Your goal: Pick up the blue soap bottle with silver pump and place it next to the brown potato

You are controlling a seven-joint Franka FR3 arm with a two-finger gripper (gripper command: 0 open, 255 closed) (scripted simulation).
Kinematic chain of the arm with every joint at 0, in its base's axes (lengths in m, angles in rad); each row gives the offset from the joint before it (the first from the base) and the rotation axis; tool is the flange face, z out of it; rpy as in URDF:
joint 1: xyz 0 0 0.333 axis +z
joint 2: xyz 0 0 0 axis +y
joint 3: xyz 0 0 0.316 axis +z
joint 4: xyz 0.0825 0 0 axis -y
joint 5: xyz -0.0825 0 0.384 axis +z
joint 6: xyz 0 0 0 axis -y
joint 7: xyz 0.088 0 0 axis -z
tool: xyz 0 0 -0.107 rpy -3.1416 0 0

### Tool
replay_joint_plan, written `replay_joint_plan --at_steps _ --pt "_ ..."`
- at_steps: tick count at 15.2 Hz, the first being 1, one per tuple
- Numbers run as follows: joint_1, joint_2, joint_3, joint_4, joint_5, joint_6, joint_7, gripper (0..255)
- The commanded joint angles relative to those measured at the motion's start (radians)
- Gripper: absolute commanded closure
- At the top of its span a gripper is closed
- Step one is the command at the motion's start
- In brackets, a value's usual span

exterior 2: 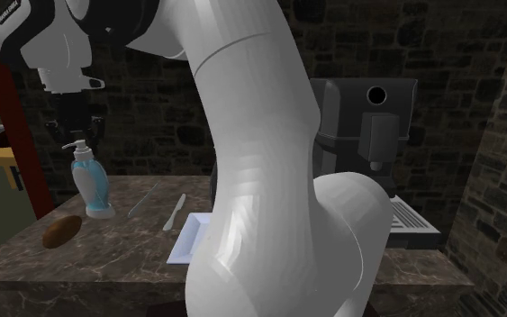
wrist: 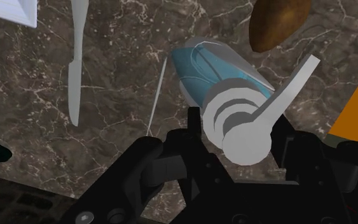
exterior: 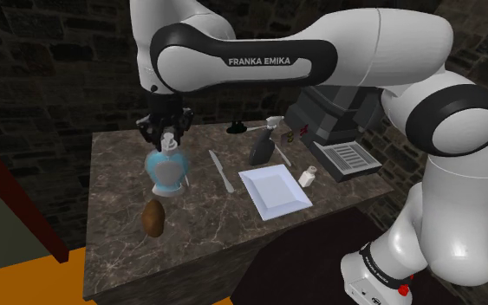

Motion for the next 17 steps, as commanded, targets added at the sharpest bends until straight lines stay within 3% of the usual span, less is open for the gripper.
replay_joint_plan --at_steps 1,10,11,17 --pt "-0.002 -0.003 0.000 -0.030 0.000 0.028 0.000 255" --pt "-0.003 0.000 -0.001 -0.053 -0.001 0.054 0.002 255" --pt "-0.003 0.000 -0.001 -0.053 -0.001 0.054 0.002 0" --pt "-0.002 -0.002 0.000 -0.023 0.000 0.022 0.001 0"
